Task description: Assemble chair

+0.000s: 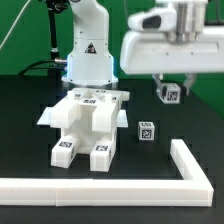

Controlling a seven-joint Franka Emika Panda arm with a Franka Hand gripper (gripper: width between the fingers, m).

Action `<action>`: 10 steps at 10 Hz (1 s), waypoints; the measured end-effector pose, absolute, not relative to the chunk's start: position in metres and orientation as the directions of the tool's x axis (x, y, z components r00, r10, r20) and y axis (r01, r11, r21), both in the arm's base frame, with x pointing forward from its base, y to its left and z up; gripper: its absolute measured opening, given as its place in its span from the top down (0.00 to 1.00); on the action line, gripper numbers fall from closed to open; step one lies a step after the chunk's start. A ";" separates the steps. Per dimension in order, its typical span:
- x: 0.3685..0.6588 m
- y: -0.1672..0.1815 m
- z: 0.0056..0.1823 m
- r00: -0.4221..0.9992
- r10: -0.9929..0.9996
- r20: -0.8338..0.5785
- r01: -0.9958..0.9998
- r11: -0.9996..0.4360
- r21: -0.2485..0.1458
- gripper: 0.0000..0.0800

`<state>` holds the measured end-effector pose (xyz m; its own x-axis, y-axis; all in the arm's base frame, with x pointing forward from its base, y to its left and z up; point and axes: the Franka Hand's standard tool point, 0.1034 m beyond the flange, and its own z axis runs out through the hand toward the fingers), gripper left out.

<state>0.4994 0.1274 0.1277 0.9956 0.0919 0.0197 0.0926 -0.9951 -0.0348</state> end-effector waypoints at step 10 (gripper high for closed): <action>0.527 0.045 0.167 0.982 0.170 0.084 0.173 -0.984 -0.028 0.64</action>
Offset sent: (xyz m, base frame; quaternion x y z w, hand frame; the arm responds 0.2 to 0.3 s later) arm 0.0000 0.0000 0.0000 0.0000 0.0000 0.0000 1.0000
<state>0.5266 0.0453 0.1665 0.9818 0.1703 0.0841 0.1732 -0.9845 -0.0283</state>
